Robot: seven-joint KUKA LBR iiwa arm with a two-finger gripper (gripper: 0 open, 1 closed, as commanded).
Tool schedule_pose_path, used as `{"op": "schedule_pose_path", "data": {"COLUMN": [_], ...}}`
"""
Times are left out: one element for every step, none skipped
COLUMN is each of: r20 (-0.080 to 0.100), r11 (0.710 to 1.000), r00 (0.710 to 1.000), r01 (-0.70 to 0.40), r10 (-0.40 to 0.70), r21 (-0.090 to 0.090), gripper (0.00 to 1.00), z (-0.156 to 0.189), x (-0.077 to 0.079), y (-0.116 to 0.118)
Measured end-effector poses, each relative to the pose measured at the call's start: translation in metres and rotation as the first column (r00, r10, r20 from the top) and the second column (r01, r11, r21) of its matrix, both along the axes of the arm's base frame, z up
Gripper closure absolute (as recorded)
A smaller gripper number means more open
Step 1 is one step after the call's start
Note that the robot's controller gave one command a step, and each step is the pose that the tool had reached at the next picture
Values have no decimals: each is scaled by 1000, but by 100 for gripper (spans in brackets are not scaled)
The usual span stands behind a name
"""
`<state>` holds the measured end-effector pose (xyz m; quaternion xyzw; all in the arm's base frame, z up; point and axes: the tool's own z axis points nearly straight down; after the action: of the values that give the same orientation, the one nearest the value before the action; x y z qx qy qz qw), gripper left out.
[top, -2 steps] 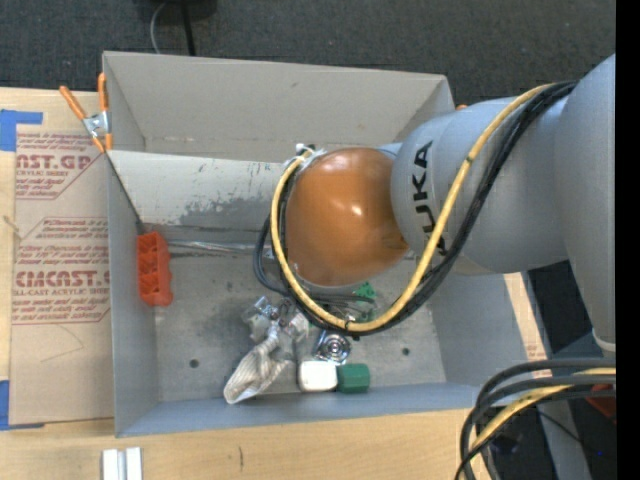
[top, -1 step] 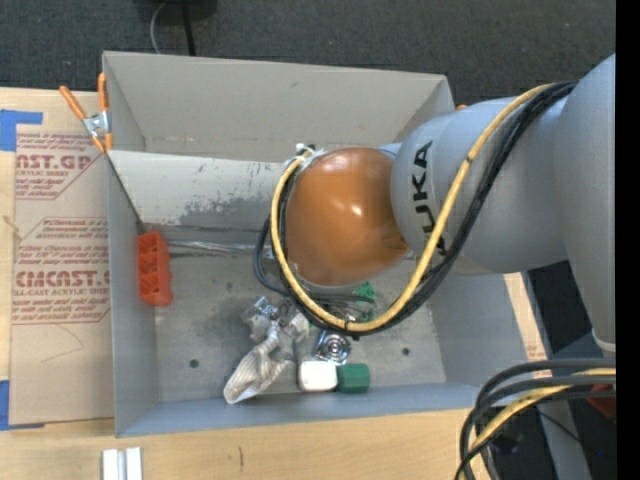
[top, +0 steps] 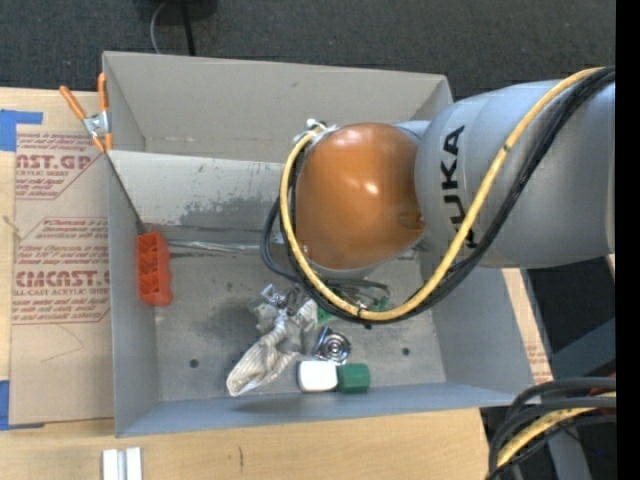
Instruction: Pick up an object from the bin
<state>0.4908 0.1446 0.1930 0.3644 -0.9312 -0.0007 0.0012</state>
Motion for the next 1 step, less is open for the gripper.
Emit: {"op": "schedule_pose_path", "data": {"r20": [22], "r11": [1000], "r00": [1000], "r01": [10], "r10": [-10], "r21": [6], "gripper": [100], "z": [-15], "x": [7], "y": [-9]}}
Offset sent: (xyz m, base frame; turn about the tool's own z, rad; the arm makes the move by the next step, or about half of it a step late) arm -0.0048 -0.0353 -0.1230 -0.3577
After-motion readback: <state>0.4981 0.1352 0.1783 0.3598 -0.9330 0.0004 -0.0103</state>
